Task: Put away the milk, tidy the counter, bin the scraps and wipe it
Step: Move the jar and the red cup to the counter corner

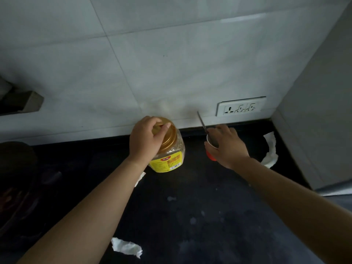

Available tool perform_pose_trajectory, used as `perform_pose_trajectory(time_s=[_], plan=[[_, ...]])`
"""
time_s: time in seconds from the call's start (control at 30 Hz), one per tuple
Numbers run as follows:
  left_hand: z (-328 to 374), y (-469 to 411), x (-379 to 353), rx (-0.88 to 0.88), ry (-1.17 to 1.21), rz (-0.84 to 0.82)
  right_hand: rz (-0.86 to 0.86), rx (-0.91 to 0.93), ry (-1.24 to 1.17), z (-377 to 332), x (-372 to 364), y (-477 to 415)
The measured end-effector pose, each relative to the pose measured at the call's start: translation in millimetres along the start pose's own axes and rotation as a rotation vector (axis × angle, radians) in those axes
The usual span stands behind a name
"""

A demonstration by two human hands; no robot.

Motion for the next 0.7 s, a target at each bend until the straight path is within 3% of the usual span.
perform_pose_trajectory(time_s=[0.3, 0.47, 0.7], plan=[[59.6, 29.4, 45.2, -0.071, -0.080, 0.010, 0.006, 0.001, -0.062, 11.8, 48.2, 76.5], [100.0, 76.9, 72.4, 0.023, 0.024, -0.053, 0.040, 0.016, -0.171, 17.2, 60.2, 132.1], [150.5, 162.7, 81.5, 0.121, 0.099, 0.010, 0.016, 0.053, -0.248, 28.8, 55.1, 211.5]])
Point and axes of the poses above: each hand's wrist, its own y-axis away from the middle knuckle, its own x-axis out of the back of the hand, z = x × y, the point moved 2 cm from there along -y, towards the middle knuckle, and after that the axes turned 11 degrees about -x, right-handed, at the moved point
